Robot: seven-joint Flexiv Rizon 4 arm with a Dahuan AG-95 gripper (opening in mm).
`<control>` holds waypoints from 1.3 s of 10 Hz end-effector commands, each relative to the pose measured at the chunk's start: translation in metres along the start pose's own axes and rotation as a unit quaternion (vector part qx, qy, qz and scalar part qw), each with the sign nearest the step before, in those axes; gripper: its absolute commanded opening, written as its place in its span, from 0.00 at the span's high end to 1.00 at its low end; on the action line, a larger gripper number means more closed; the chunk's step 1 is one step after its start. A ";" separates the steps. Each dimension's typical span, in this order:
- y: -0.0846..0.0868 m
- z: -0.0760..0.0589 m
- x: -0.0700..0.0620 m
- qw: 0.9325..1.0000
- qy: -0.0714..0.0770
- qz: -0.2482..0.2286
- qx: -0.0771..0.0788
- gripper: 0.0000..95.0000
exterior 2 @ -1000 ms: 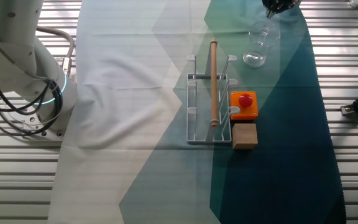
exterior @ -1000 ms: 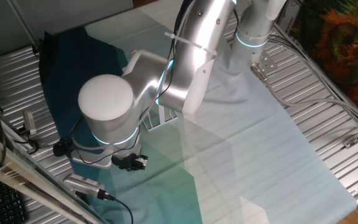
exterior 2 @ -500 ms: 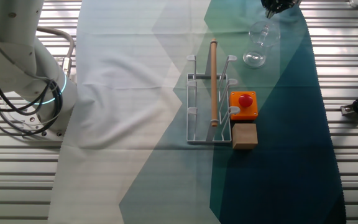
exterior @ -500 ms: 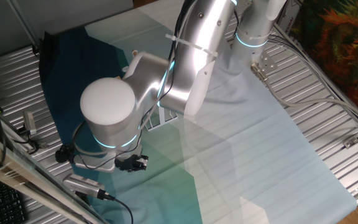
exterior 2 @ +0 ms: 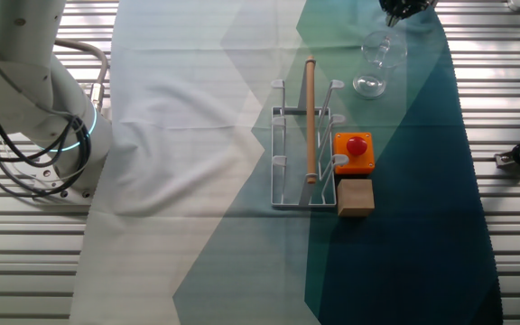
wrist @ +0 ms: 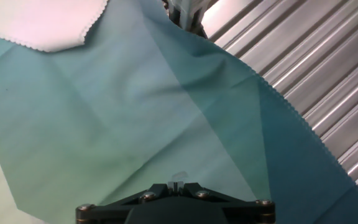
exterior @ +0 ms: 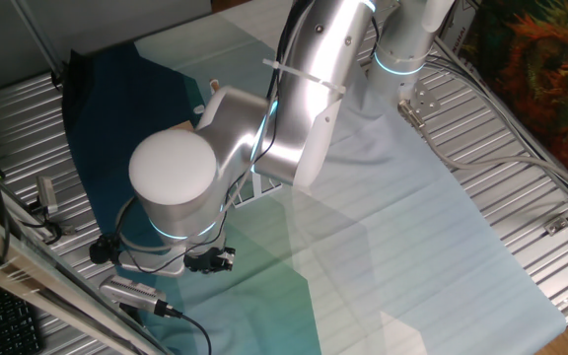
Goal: Put the cup on the cup rack
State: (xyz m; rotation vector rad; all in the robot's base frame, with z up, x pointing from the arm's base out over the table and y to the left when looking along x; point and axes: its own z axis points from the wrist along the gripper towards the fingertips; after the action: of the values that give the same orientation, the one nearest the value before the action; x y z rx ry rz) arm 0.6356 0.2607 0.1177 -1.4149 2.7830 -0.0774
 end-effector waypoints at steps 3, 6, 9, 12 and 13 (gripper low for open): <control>0.001 0.001 0.000 1.000 -0.001 -0.005 -0.002 1.00; 0.001 0.001 0.000 1.000 -0.002 -0.018 -0.003 0.80; 0.001 0.001 0.000 1.000 -0.002 -0.018 -0.002 0.80; 0.000 0.002 0.000 1.000 0.001 -0.022 0.000 0.80; 0.000 0.003 -0.001 1.000 0.000 -0.023 -0.001 0.80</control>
State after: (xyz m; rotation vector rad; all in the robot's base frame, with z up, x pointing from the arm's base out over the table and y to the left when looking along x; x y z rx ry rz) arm 0.6370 0.2618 0.1144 -1.4794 2.7504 -0.0750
